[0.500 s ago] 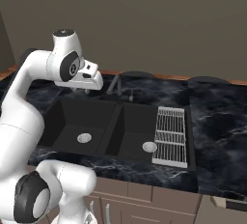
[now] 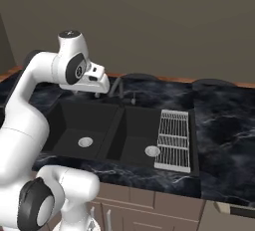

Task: Turn on the sink faucet. Then move the onion from the counter to the sink. Turn off the sink. Move the vegetable from the sink to the pot next to the stove. Finally move the pot to the rear right burner.

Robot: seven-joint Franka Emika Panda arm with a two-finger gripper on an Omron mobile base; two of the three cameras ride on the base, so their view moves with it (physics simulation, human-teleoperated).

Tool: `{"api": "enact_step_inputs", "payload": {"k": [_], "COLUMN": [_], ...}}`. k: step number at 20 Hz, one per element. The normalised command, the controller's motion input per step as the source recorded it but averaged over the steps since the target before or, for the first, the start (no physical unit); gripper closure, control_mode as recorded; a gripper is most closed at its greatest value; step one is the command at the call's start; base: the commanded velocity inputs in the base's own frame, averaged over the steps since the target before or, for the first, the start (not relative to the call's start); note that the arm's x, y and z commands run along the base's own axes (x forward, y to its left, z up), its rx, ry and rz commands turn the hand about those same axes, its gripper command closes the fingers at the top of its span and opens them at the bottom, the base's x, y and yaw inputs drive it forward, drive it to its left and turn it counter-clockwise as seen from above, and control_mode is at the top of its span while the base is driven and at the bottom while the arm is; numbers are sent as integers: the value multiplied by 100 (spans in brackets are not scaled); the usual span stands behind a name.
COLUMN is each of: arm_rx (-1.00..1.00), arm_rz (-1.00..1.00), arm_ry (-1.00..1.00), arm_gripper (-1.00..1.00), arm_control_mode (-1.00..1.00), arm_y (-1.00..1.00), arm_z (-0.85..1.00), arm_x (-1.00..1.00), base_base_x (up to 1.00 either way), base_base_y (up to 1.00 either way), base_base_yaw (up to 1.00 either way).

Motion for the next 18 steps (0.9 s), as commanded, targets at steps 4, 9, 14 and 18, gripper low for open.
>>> {"api": "enact_step_inputs", "payload": {"k": [4, 9, 14, 18], "arm_rx": [0, 0, 0, 0], "arm_rz": [0, 0, 0, 0], "arm_ry": [0, 0, 0, 0], "arm_gripper": [-100, -100, -100, -100], "arm_control_mode": [100, 100, 100, 100], "arm_y": [0, 0, 0, 0], "arm_z": [0, 0, 0, 0], "arm_x": [0, 0, 0, 0], "base_base_x": [13, 21, 22, 29], "base_base_y": [-20, -26, -25, -20], "base_base_yaw": [0, 0, 0, 0]}}
